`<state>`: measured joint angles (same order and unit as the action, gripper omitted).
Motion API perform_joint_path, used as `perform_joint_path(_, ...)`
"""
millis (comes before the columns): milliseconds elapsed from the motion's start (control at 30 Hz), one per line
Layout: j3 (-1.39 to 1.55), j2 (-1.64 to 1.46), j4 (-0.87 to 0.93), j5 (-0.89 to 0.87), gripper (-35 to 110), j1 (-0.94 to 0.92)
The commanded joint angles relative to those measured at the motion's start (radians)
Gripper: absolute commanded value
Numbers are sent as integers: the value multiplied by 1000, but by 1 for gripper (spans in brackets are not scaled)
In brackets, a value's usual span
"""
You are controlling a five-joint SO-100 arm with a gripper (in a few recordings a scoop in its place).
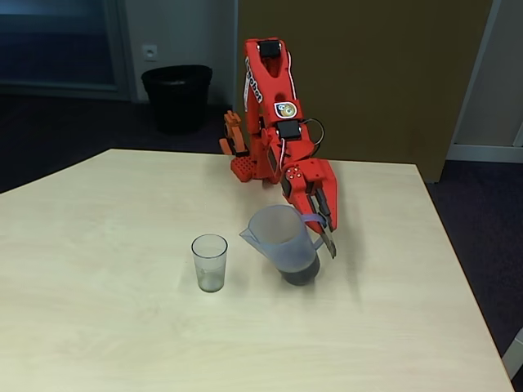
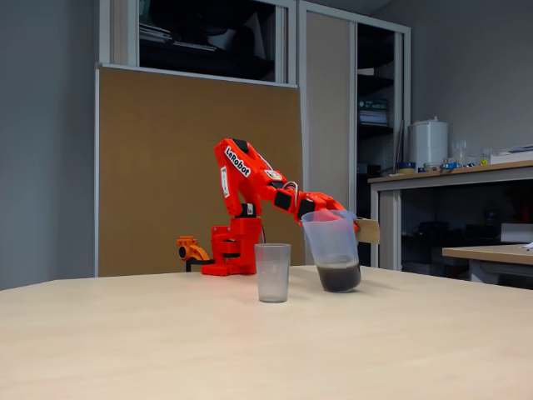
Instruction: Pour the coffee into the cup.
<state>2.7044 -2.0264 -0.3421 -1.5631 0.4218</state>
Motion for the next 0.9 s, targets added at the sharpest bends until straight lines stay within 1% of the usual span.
perform_joint_path(0, -72, -74, 26, -21, 0, 3)
perform_joint_path(267, -118, -115, 126, -37, 0, 2)
perform_joint_path(367, -127, -138, 166, -67, 0, -2)
perform_joint_path(867, -89, -206, 173, -242, 0, -60)
